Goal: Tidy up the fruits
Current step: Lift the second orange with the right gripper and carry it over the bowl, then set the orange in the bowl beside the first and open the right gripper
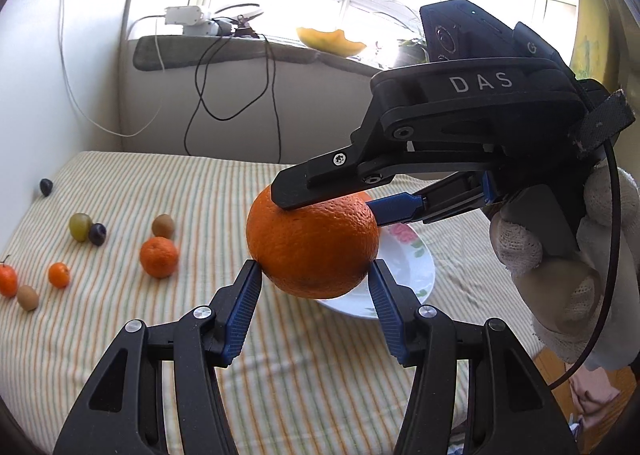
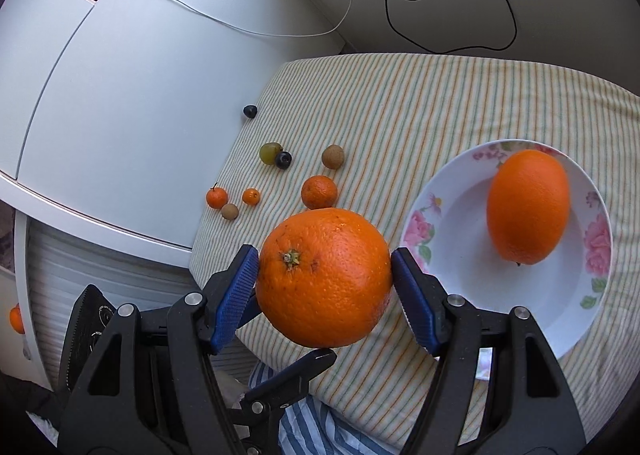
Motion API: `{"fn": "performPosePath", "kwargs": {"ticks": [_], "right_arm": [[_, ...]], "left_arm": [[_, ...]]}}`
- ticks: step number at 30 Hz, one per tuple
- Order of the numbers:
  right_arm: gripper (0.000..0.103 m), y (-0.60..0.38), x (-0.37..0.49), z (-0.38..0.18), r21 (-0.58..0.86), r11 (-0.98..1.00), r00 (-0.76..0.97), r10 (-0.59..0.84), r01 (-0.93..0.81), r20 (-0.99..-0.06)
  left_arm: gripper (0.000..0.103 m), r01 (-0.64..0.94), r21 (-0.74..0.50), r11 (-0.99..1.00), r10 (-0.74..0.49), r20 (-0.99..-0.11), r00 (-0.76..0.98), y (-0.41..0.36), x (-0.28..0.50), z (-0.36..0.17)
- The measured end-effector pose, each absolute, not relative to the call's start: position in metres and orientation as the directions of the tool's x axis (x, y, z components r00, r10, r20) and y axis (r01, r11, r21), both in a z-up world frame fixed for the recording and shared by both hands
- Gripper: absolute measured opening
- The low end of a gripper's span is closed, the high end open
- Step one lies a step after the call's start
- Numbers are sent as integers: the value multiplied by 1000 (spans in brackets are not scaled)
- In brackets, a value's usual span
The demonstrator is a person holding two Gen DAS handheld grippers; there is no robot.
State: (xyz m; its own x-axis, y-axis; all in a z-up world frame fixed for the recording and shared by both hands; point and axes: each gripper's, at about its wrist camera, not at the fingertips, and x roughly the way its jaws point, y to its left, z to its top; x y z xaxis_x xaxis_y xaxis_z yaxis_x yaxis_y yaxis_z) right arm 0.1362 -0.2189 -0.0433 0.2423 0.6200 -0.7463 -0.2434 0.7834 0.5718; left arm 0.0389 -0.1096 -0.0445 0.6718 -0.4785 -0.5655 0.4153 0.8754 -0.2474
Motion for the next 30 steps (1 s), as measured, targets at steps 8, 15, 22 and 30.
{"fn": "performPosePath", "kwargs": {"ticks": [8, 15, 22, 30], "right_arm": [[72, -270, 118, -50, 571, 804, 281, 593, -162, -755], [72, -300, 112, -70, 570, 815, 276, 575, -106, -770], [71, -313, 115, -79, 572, 816, 269, 571, -84, -776], [72, -323, 118, -88, 571, 819, 253, 563, -48, -787]], "left_arm": [[55, 487, -247, 838, -529, -589, 611, -146, 37, -52], [55, 511, -254, 821, -543, -623, 563, -165, 33, -64], [55, 519, -252, 817, -542, -643, 542, -176, 34, -70], [55, 524, -252, 814, -539, -664, 518, -187, 42, -77]]}}
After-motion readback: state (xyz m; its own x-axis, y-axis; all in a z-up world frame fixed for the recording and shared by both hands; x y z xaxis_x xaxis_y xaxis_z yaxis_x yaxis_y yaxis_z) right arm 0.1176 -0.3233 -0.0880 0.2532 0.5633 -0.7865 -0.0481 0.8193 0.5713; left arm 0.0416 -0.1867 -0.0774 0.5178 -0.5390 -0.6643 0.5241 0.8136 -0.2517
